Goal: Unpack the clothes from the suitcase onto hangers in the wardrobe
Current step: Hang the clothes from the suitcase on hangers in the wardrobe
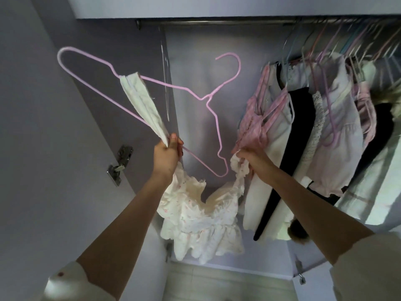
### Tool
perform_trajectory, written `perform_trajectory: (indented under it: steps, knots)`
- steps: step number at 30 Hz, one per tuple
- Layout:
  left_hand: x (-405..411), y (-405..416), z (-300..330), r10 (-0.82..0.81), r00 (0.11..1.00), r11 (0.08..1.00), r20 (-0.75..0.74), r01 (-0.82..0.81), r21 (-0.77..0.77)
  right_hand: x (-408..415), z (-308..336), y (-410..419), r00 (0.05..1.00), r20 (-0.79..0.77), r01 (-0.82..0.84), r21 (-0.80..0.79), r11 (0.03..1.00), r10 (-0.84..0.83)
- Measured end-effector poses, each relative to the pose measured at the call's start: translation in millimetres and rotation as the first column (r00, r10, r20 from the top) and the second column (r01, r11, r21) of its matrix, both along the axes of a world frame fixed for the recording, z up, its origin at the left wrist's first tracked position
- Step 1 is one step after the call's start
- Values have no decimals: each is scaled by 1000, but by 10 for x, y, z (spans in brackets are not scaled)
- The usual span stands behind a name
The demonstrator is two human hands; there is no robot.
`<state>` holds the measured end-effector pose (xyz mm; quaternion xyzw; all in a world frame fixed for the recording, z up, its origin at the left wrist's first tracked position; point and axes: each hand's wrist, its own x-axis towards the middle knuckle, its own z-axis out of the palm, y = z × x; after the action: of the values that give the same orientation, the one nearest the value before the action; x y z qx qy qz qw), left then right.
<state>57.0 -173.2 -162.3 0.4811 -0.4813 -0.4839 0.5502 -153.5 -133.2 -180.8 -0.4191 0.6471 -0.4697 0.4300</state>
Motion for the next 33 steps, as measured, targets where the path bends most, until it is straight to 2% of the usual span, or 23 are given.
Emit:
perform_trajectory:
  steps: [1, 2, 5, 9, 13, 17, 19, 21, 23, 25, 26, 28, 31, 33]
  knots:
    - [-12, -10, -5, 0, 1000, 1000, 6, 0, 0, -42, 17, 5, 994, -94, 49, -34, 998, -52]
    - [-25, -13, -4, 0, 1000, 1000, 8, 0, 1, -94, 29, 7, 987, -121, 95, -70, 993, -103]
    - [-54, -3, -15, 0, 1000, 1000, -13, 0, 20, -184, 68, 47, 983, -51, 168, -112, 979, -174]
    - [-115, 27, 26, -11, 998, 999, -59, 13, 35, -197, 156, 80, 991, -137, -4, -115, 993, -12]
    - [-222, 59, 101, -22, 994, 999, -103, 27, 47, -170, 306, 113, 973, -151, -197, -161, 967, 173]
    - [-334, 107, 159, -60, 981, 996, -182, 72, 57, -130, 361, 124, 967, -168, -223, -189, 956, 193]
    - [-375, 128, 187, -82, 973, 994, -216, 94, 47, -135, 413, 129, 954, -250, -221, -218, 950, 165]
    - [-398, 135, 208, -114, 962, 991, -246, 128, 41, -186, 454, 135, 885, -439, -277, -230, 933, 155]
    - [-430, 140, 238, -152, 949, 985, -275, 168, 36, -232, 509, 152, 742, -650, -378, -204, 903, 164]
    - [-462, 146, 259, -180, 937, 979, -301, 200, 38, -279, 589, 164, 617, -777, -395, -174, 902, 120]
    - [-481, 149, 270, -191, 932, 977, -310, 212, 37, -298, 638, 174, 595, -800, -373, -185, 909, 81]
    - [-529, 153, 297, -214, 922, 970, -322, 239, 38, -328, 755, 214, 620, -784, -310, -222, 924, 20]
    - [-566, 146, 331, -250, 914, 954, -319, 288, 79, -358, 880, 276, 741, -672, -300, -304, 904, 20]
    - [-560, 149, 325, -273, 936, 949, -223, 300, 98, -366, 930, 284, 737, -675, -305, -298, 905, 27]
